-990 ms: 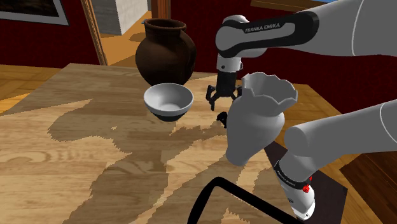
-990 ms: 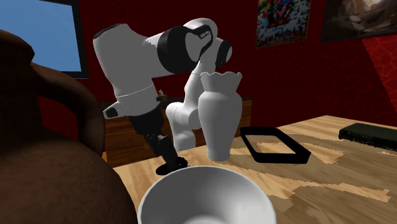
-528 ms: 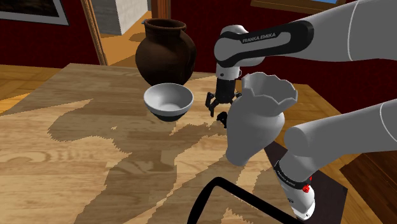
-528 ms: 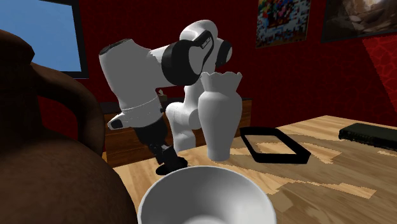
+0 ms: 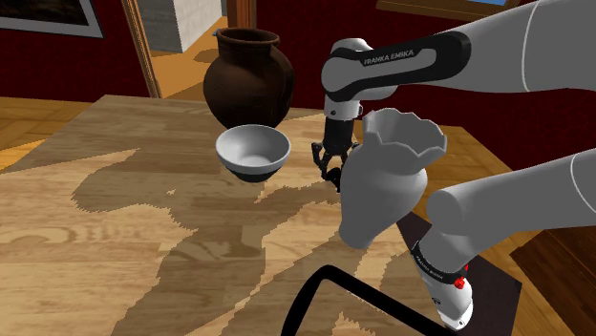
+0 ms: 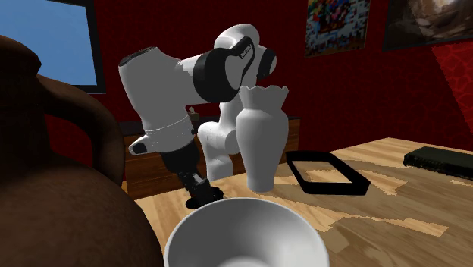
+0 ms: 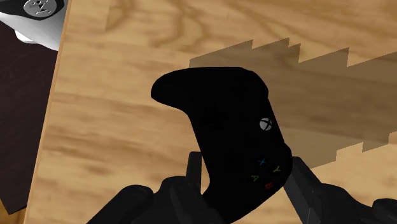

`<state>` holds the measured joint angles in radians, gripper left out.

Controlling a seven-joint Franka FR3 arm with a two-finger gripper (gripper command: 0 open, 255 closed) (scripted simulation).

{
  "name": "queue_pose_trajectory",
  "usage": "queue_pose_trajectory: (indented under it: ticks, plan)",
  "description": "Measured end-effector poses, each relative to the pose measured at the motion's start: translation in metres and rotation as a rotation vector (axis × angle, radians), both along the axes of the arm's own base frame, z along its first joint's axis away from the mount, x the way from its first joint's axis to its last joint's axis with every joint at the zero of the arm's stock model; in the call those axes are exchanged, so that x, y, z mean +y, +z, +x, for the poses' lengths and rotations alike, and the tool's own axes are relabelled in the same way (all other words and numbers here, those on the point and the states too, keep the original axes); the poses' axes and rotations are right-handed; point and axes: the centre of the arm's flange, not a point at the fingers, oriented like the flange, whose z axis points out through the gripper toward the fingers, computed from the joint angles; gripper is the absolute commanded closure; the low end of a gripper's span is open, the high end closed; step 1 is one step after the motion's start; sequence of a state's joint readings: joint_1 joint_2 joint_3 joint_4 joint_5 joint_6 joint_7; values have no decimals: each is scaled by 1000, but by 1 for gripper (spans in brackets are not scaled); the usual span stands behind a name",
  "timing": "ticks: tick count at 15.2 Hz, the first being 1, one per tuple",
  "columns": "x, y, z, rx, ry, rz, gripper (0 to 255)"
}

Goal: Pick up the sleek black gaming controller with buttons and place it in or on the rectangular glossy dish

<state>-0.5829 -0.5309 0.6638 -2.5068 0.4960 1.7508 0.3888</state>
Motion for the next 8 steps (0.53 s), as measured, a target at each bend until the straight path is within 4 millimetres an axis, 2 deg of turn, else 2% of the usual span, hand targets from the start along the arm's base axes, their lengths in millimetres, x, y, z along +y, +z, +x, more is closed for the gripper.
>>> queue_pose_trajectory:
  ticks: [8]
  plan:
    - [1,3,0,0,0,0,255]
